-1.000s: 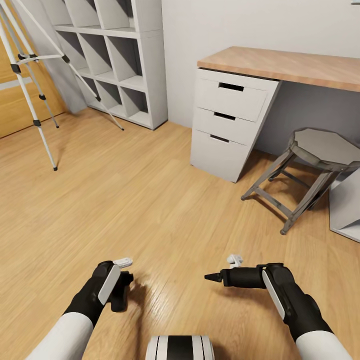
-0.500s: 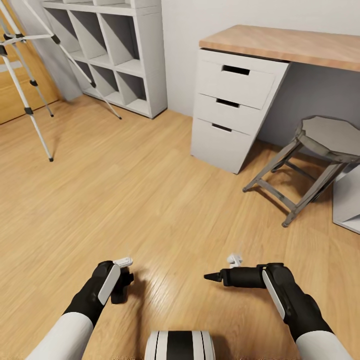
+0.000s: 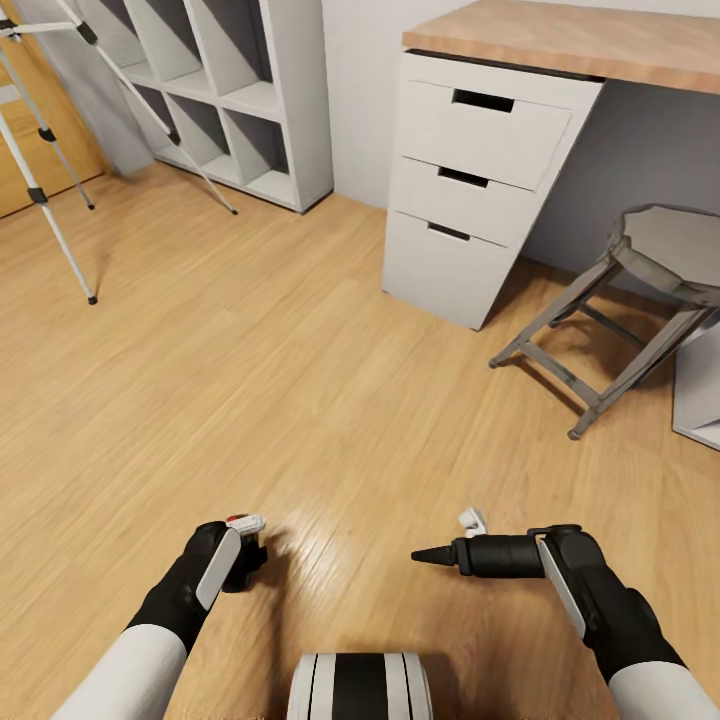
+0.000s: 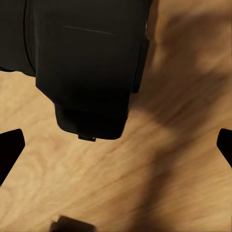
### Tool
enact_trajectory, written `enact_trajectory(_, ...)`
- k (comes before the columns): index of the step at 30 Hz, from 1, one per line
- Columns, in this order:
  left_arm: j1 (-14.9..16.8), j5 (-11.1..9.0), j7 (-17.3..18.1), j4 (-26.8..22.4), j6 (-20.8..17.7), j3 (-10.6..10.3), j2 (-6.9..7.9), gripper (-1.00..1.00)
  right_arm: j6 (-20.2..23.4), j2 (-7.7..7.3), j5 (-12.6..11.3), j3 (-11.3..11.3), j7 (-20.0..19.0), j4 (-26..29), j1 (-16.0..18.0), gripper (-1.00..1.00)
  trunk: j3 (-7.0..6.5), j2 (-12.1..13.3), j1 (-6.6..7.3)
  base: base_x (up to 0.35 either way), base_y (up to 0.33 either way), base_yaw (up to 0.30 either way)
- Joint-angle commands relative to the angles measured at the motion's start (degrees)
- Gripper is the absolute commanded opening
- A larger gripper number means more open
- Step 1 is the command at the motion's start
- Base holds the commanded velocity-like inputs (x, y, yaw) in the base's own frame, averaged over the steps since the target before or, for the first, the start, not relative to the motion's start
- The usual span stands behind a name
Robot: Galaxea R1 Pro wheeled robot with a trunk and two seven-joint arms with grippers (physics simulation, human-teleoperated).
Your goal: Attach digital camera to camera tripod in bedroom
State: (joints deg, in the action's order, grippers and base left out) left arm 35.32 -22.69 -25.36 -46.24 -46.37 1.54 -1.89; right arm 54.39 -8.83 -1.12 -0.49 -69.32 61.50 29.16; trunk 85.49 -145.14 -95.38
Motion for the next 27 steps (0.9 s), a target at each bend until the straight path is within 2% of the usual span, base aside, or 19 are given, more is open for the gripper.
enact_trajectory(1,0.0,-0.6,-0.5,-0.1,-0.1,0.2,-0.05,1.0,0.5,-0.05,-0.1,0.0,-0.2,0.0,0.0,1.0,0.27,0.0,-0.01,0.0,0.0,0.0)
enact_trajectory(12,0.0,-0.6,-0.5,-0.1,-0.1,0.1,-0.05,1.0,0.5,-0.2,-0.1,0.0,-0.6,0.0,0.0,1.0,2.7,-0.2,-0.3,0.0,0.0,0.0)
enact_trajectory(27,0.0,-0.6,-0.6,-0.1,-0.1,0.1,-0.05,1.0,0.5,-0.22,-0.3,0.0,-0.7,-0.1,0.0,1.0,2.7,-0.2,-0.3,0.0,0.0,0.0)
